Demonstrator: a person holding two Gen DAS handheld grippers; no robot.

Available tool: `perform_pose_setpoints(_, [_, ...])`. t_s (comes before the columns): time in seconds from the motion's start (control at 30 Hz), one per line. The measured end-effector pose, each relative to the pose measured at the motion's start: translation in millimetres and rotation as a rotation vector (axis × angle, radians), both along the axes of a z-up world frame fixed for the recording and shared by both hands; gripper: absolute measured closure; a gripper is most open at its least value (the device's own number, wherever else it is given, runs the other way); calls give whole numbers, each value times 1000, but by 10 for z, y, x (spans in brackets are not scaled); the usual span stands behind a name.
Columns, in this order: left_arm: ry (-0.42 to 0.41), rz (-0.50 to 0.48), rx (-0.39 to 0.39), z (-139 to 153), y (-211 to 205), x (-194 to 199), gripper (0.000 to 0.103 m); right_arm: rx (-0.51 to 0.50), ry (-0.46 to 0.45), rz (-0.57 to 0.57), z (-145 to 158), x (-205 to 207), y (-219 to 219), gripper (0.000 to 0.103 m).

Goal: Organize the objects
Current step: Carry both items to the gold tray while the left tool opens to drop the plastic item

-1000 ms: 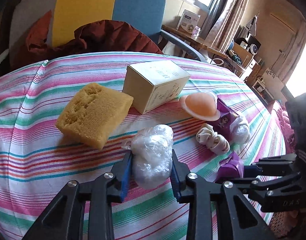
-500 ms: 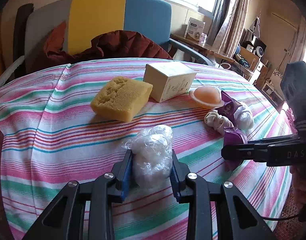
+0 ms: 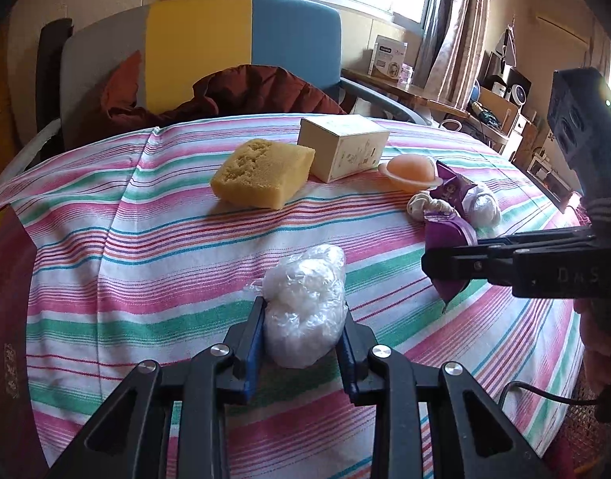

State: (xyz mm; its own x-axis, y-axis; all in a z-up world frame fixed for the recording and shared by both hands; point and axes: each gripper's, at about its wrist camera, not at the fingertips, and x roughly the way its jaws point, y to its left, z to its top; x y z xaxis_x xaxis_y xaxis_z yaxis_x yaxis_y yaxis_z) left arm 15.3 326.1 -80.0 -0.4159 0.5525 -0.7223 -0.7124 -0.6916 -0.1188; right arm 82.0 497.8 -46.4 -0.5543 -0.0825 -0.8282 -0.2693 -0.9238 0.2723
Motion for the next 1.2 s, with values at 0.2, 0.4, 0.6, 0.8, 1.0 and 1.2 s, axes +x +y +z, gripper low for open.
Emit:
perform_pose_setpoints(0.2, [89,-35,-41,-25,-164,283,73,4,11,7,-8,-12,-21,71])
perform_pose_setpoints(0.4, [62,-21,-10,46,-453,445,75,34,40,46,41,-7,-125,71])
perform_pose_setpoints(0.6, [129,-3,23,309,-713,560,75,68,98,104,134,10,-294,71])
perform_pose_setpoints(0.8, [177,60,82,606,-1057,604,75,89,138,135,193,34,-403,71])
perform_pose_setpoints(1.0, [154,203,110,717,-1487,431,75,76,182,162,250,55,-471,71])
perform_pose_setpoints(1.2, [72,357,149,660,-1925,199,75,71,223,209,305,78,-611,71])
